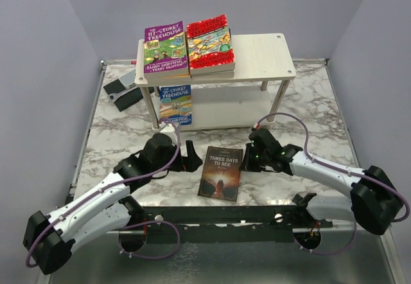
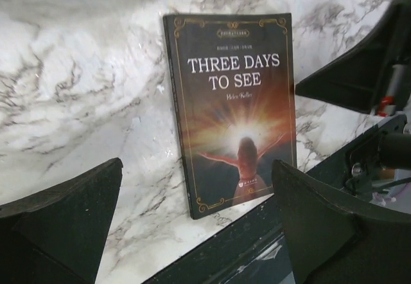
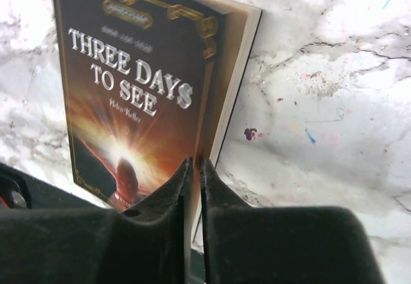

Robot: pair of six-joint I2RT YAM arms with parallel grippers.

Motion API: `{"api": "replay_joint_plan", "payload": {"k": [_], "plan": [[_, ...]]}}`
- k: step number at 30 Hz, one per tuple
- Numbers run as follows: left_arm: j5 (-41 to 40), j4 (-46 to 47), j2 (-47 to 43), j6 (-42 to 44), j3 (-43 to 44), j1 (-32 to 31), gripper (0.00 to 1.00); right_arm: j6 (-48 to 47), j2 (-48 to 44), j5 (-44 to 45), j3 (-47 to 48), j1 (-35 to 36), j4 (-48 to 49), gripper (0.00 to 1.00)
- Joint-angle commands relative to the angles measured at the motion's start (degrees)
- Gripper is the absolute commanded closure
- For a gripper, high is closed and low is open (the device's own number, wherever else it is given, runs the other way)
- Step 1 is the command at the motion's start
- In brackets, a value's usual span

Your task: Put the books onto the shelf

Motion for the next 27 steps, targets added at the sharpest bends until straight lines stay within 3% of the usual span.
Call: {"api": "replay_joint_plan", "payload": {"k": [1, 4, 9, 17, 27], "plan": [[6.9, 8.5, 2.6, -5.3, -4.7, 0.3, 0.01, -1.0, -5.2, -0.4, 0.5, -0.2, -4.4, 0.78], [9.0, 12.5, 6.7, -6.9, -7.1, 0.2, 0.01, 0.4, -7.7, -1.2, -0.2, -0.2, -4.2, 0.6], [11.8, 19.4, 13.5, -8.2, -9.8, 0.2, 0.01, 3.1, -7.7, -2.7, -2.5, -0.1, -2.9, 0.47], [13.0, 25.7, 21.2, -8.6, -11.1, 0.1, 0.01, 7.9, -5.6, -4.6, -7.5, -0.2, 3.9, 0.41], [14.9, 32.3, 28.9, -9.8, -13.2, -0.4, 0.01, 10.2, 0.7, -6.7, -10.8, -0.1, 12.0, 0.41]]}}
